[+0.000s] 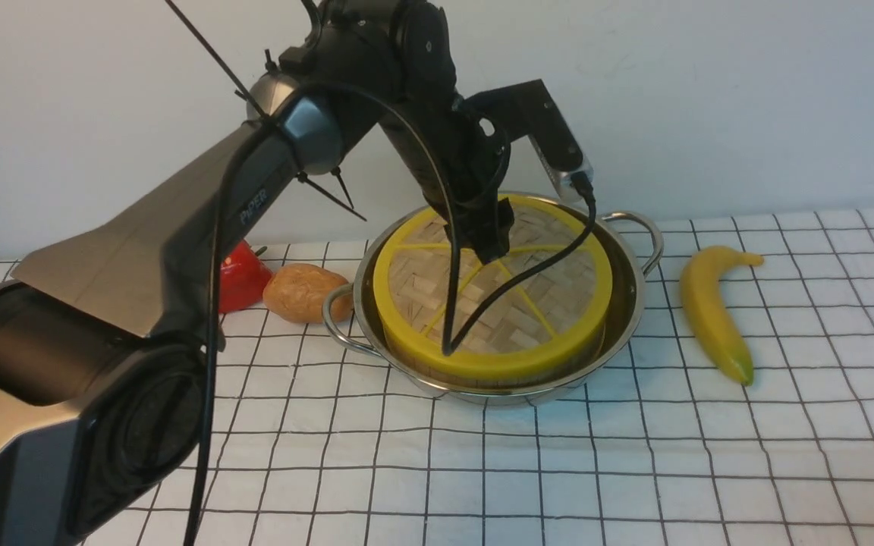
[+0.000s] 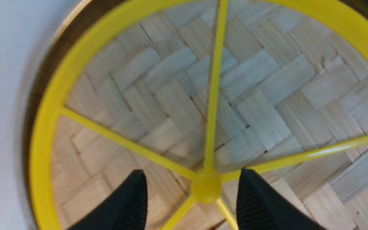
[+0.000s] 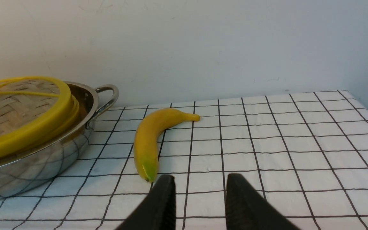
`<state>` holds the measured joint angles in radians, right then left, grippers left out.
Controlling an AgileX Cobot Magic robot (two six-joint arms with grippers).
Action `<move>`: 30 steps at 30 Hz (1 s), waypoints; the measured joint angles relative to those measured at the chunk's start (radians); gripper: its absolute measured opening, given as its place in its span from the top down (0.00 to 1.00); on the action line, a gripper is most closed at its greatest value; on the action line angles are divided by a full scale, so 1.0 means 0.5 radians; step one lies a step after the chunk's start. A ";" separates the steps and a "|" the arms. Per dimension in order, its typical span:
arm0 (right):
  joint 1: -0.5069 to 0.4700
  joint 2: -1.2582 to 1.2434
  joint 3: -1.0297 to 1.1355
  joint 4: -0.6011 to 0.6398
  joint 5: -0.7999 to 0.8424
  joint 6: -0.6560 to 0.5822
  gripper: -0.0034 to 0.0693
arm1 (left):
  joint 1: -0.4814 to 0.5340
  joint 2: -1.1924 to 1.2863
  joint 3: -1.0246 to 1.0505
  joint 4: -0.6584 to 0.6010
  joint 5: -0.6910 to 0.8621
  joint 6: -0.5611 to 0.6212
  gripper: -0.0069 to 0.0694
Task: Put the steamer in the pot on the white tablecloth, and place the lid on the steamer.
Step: 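Place the yellow bamboo steamer lid onto the steamer in the pot with the left gripper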
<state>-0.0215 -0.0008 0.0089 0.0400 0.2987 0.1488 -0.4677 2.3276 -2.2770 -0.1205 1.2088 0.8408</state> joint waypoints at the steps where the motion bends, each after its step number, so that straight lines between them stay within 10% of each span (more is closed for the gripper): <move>1: 0.000 0.000 0.000 0.000 0.000 0.000 0.62 | 0.000 0.013 0.000 0.000 0.002 -0.005 0.44; 10: 0.000 0.000 0.000 0.000 0.000 0.000 0.62 | 0.000 0.029 0.000 0.022 -0.022 -0.007 0.49; 17: 0.000 0.000 0.000 0.000 0.000 0.000 0.62 | 0.000 0.055 0.000 0.030 -0.079 -0.022 0.75; 30: 0.000 0.000 0.000 0.000 0.000 0.000 0.62 | 0.000 0.056 0.000 0.015 -0.108 -0.019 0.76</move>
<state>-0.0215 -0.0008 0.0089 0.0400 0.2987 0.1488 -0.4677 2.3554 -2.2770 -0.1129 1.1547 0.8316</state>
